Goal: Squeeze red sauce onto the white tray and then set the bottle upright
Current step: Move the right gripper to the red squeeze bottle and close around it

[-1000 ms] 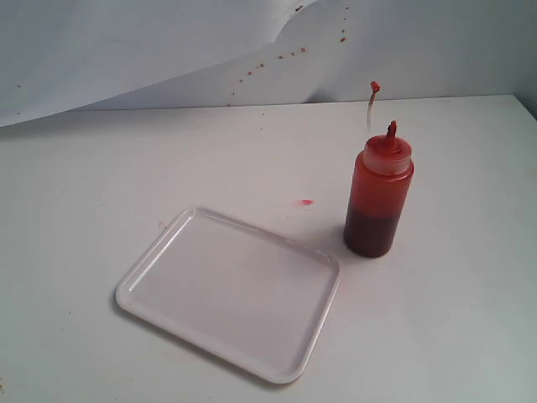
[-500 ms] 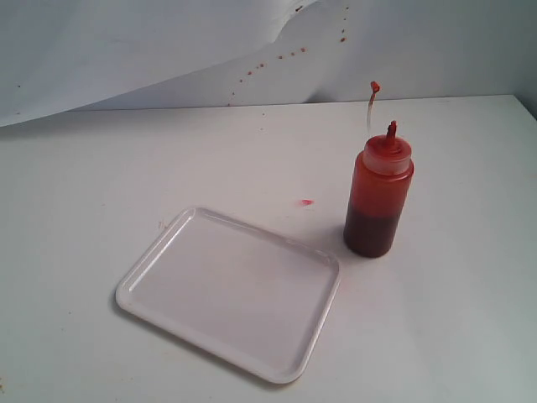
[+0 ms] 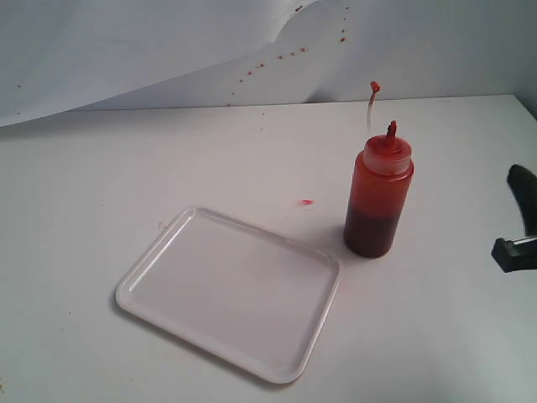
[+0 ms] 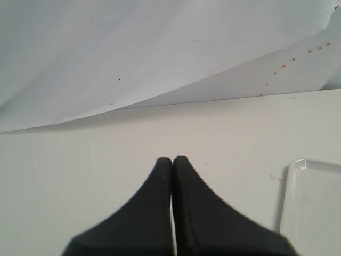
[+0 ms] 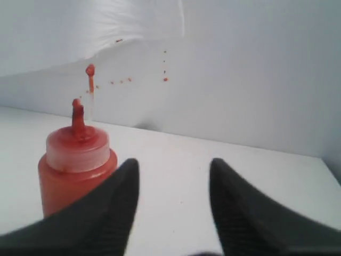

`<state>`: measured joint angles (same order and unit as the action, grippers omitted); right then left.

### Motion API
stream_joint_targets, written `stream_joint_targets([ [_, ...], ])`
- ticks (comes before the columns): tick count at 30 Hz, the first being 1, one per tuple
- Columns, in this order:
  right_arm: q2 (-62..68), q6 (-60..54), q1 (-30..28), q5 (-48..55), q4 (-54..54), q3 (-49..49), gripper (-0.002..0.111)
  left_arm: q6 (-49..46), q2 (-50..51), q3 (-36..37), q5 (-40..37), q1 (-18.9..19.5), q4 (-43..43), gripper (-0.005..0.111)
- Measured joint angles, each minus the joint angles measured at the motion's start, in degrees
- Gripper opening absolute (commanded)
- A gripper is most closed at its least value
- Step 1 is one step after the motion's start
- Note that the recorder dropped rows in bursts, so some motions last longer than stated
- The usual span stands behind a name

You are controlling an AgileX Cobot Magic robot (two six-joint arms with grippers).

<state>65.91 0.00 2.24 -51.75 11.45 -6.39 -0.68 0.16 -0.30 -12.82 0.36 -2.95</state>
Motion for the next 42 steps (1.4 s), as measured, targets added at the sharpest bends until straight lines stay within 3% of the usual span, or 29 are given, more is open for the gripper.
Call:
stream_joint_targets([
  [2,4.5,0.0,0.0,-3.1,0.7,0.0,0.084,0.0,0.0,0.0,0.0,0.0,0.0,0.0],
  [6,11.5,0.0,0.0,-9.5,3.1,0.0,0.097,0.0,0.0,0.0,0.0,0.0,0.0,0.0],
  [18,28.5,0.0,0.0,-16.9,10.7,-1.1,0.098,0.0,0.0,0.0,0.0,0.0,0.0,0.0],
  [42,54.0,1.6,0.0,-17.3,24.5,-21.9,0.098,0.0,0.0,0.0,0.0,0.0,0.0,0.0],
])
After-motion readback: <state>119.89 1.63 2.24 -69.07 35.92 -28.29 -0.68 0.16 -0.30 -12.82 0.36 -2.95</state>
